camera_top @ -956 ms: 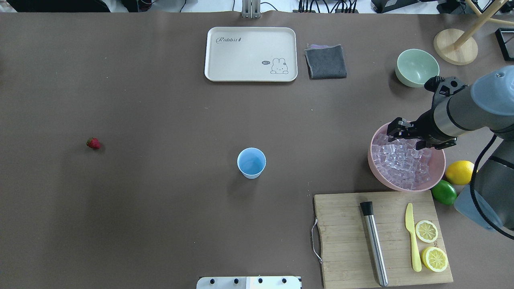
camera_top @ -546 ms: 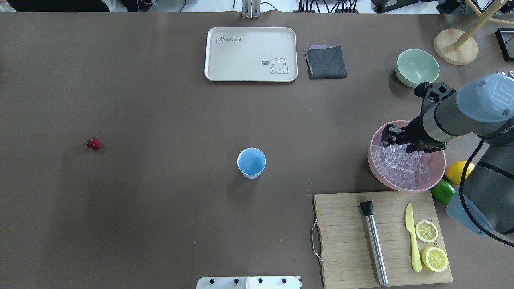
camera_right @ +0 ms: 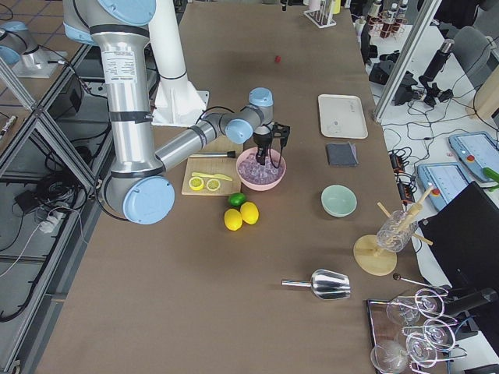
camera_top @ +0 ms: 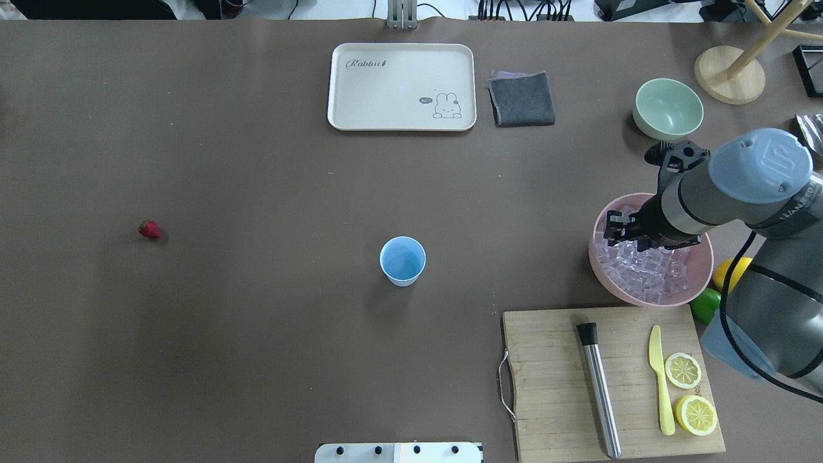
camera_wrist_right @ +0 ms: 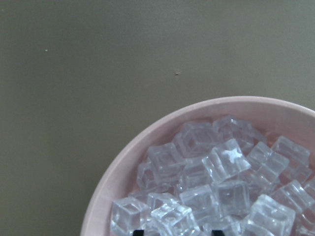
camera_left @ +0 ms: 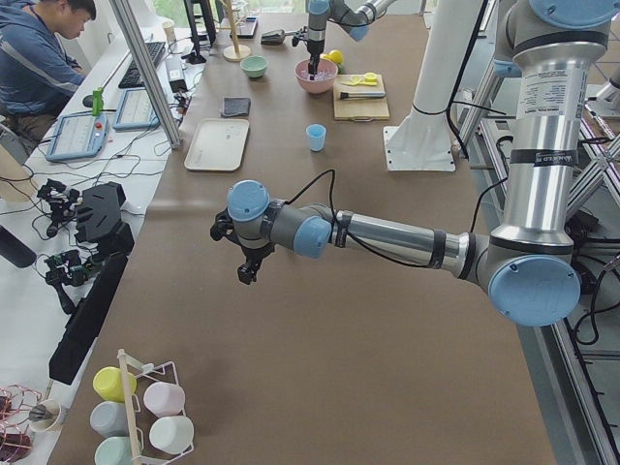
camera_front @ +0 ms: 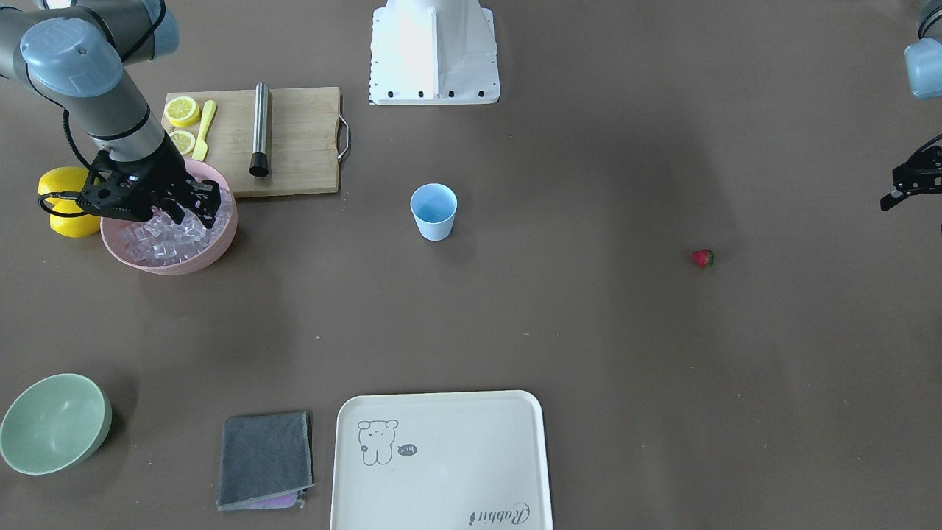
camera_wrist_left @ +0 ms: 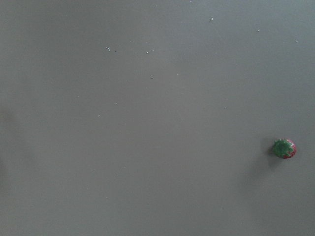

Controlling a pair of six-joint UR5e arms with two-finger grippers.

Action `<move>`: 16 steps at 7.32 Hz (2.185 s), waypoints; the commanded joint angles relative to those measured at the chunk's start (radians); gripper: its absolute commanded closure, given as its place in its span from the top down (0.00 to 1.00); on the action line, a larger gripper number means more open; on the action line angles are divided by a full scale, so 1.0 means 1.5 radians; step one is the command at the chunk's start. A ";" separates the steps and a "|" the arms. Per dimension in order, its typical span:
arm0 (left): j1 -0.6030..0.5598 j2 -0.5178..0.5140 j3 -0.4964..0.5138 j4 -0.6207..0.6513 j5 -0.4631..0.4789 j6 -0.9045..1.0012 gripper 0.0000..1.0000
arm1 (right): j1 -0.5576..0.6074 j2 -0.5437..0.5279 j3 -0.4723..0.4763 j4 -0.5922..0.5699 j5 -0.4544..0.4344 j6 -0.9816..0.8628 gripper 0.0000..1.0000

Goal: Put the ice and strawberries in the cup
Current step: 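Close the right gripper on an ice cube and lift it, then carry the ice cube with the right gripper over the blue cup and release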

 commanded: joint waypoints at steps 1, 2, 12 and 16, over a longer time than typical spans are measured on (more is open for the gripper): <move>0.001 0.000 -0.001 -0.001 0.000 0.001 0.98 | 0.002 -0.001 -0.009 -0.001 -0.006 -0.042 0.55; 0.001 0.001 0.000 -0.001 0.000 0.001 0.98 | 0.000 0.001 -0.015 -0.001 -0.007 -0.042 0.55; 0.012 0.005 0.001 -0.014 0.000 0.000 0.98 | 0.003 0.187 0.016 -0.181 0.003 -0.035 0.00; 0.015 0.004 0.000 -0.015 -0.001 0.000 0.98 | -0.158 0.355 -0.030 -0.183 -0.149 -0.018 0.00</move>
